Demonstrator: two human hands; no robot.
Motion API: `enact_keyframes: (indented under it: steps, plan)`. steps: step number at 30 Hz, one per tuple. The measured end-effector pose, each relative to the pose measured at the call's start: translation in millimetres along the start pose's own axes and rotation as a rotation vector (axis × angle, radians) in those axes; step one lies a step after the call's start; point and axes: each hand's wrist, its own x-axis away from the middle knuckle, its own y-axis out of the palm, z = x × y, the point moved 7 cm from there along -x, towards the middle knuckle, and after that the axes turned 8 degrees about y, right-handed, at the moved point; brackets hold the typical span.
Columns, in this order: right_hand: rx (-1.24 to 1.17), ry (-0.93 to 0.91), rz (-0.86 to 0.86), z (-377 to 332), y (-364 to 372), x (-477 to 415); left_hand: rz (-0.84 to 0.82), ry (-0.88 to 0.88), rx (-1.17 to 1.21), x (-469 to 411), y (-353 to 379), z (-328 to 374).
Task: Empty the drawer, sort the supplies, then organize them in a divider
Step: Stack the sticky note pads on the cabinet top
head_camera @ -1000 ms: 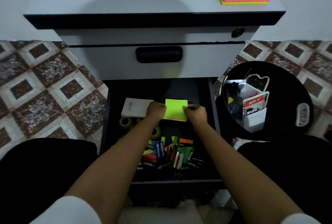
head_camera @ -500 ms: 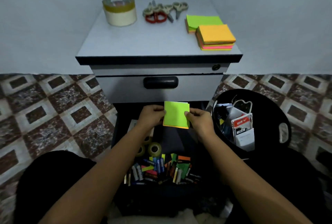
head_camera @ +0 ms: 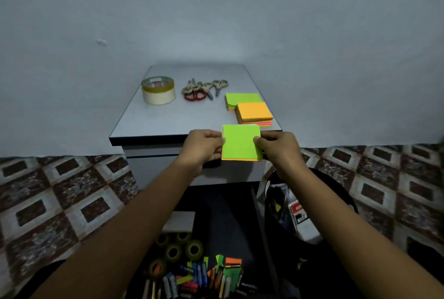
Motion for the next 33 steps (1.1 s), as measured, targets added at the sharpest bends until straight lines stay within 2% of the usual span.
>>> enact_keyframes:
  steps: [6, 11, 16, 25, 29, 33]
  plan:
    - [0.007, -0.041, 0.070, -51.6, -17.7, -45.3, 0.052, 0.039, 0.022, -46.6, 19.2, 44.9]
    - [0.062, -0.055, 0.119, -71.8, -24.1, -77.5, 0.087, 0.066, -0.019, -85.3, 34.4, 49.4]
    - [0.159, -0.036, 0.117, -68.7, -24.6, -98.6, 0.109, 0.063, -0.140, -113.1, 41.3, 35.8]
    - [0.277, -0.041, 0.088, -43.1, -16.2, -118.5, 0.045, 0.051, -0.251, -126.6, 41.1, 15.8]
    - [0.237, -0.091, 0.065, -37.1, -18.4, -119.1, 0.031, 0.129, -0.262, -121.7, 37.9, 17.8]
    - [0.232, -0.180, -0.029, -36.5, -21.7, -111.4, -0.043, 0.273, -0.431, -100.7, 37.6, 28.4]
